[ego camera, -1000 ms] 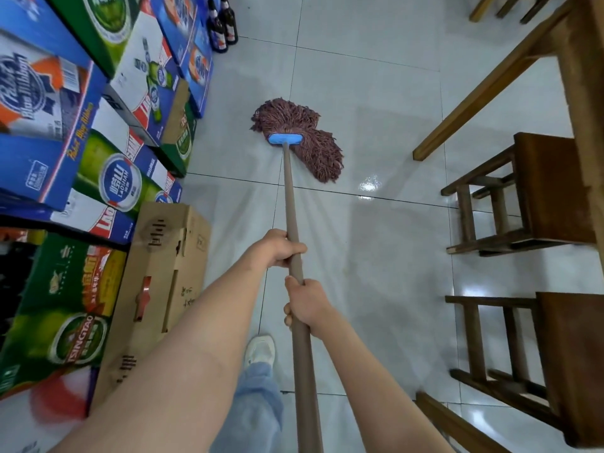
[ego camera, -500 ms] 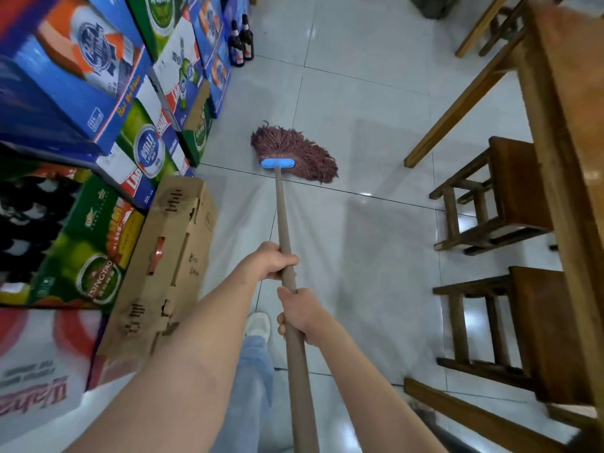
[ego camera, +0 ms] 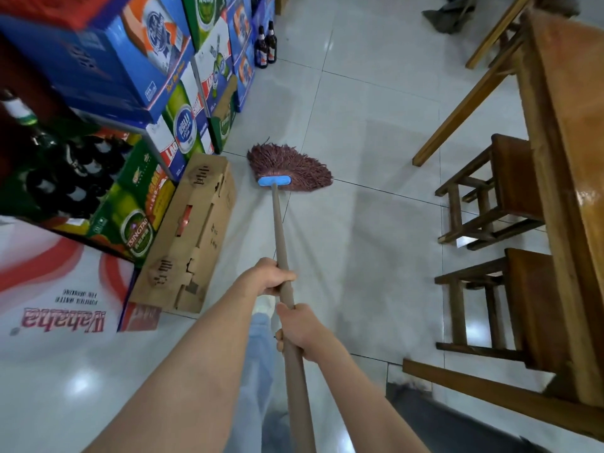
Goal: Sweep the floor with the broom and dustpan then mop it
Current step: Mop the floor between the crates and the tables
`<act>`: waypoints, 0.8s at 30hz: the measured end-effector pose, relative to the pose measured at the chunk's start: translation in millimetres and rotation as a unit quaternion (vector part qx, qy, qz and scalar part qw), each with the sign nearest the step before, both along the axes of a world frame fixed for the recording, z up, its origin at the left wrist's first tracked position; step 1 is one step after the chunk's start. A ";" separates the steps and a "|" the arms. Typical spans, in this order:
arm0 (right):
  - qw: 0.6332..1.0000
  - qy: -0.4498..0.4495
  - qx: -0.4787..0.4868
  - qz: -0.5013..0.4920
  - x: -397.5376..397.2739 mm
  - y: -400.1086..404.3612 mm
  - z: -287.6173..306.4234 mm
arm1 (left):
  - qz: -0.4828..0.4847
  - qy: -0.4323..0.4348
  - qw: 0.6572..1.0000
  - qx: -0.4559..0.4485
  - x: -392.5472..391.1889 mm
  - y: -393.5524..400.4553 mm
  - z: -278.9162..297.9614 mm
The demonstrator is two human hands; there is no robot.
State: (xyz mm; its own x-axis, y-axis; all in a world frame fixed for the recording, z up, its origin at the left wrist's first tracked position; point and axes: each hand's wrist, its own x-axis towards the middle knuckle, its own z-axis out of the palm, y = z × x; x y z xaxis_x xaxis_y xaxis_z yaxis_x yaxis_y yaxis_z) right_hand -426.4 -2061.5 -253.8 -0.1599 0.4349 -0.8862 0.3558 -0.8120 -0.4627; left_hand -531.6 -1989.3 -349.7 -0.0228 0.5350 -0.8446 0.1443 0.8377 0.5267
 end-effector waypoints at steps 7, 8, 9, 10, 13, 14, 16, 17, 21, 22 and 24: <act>1.000 -0.020 0.001 0.019 -4.9 23.9 -7.6 | -0.004 -0.001 1.000 0.002 -7.6 22.2 -5.0; 0.999 -0.026 0.000 0.021 -4.6 27.4 -9.7 | -0.012 0.001 1.000 -0.002 -7.9 27.1 -8.6; 0.999 -0.030 -0.004 0.021 -5.3 30.8 -11.3 | -0.019 0.005 1.000 -0.007 -8.6 31.4 -12.0; 0.999 -0.033 -0.006 0.017 -7.4 34.8 -14.4 | -0.024 0.007 1.000 -0.009 -10.3 36.5 -14.5; 0.999 -0.049 0.004 0.016 -24.0 58.2 -25.6 | -0.036 0.017 0.999 -0.013 -22.4 62.6 -18.2; 0.998 -0.054 0.010 0.017 -31.7 69.9 -29.0 | -0.043 0.022 0.999 -0.011 -29.2 75.1 -18.3; 0.999 -0.050 0.007 0.015 -48.8 97.7 -31.1 | -0.049 0.034 0.998 -0.006 -45.0 103.1 -15.9; 0.999 -0.046 0.005 0.015 -56.8 112.7 -32.5 | -0.047 0.040 0.998 -0.004 -52.3 118.2 -14.6; 0.999 -0.042 0.001 0.005 -78.9 170.1 -38.8 | -0.060 0.057 0.997 -0.003 -72.3 175.7 -13.4; 0.999 -0.038 -0.003 -0.004 -81.7 182.2 -40.3 | -0.065 0.059 0.996 -0.005 -76.0 188.7 -14.8; 0.999 -0.029 -0.011 -0.014 -87.0 204.9 -43.2 | -0.067 0.059 0.996 -0.006 -83.6 212.5 -19.6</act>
